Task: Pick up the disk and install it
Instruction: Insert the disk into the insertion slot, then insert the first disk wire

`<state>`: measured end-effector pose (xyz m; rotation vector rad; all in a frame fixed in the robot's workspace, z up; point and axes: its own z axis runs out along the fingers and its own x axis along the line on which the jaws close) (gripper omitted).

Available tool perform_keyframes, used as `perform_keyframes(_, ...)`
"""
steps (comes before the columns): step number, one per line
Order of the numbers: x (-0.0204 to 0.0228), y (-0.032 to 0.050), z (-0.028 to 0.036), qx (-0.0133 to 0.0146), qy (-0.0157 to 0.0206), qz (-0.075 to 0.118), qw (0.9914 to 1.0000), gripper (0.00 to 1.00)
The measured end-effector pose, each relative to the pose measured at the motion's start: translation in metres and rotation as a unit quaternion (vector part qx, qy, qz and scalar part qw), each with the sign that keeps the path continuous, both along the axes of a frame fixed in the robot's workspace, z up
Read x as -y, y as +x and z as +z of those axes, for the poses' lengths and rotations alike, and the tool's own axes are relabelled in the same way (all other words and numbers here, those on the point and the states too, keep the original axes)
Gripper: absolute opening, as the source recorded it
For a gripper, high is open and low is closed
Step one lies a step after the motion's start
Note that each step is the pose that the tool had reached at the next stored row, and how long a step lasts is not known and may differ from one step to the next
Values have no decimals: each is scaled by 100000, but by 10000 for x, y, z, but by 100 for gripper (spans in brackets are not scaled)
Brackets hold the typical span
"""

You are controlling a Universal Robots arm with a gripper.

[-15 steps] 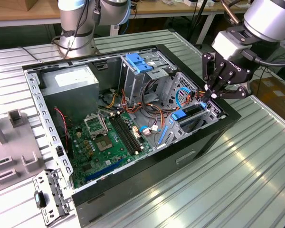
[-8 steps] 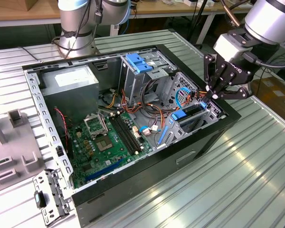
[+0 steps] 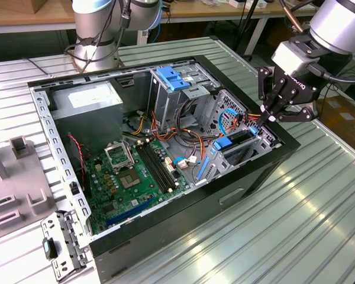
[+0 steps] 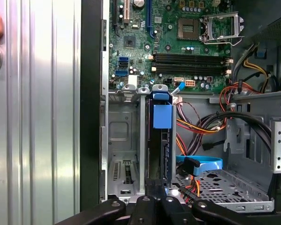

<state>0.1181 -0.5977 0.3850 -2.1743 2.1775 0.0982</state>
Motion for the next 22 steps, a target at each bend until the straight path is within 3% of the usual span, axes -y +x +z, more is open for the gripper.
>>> perform_keyframes(13, 0, 2, 0, 1, 0, 1, 100000, 11)
perform_keyframes(14, 0, 2, 0, -1, -1, 2, 100000, 17)
perform_keyframes(16, 0, 2, 0, 1, 0, -1, 100000, 17)
perform_keyframes(19, 0, 3, 0, 0, -1, 3, 100000, 36)
perform_keyframes(22, 0, 3, 0, 0, -1, 4, 100000, 36)
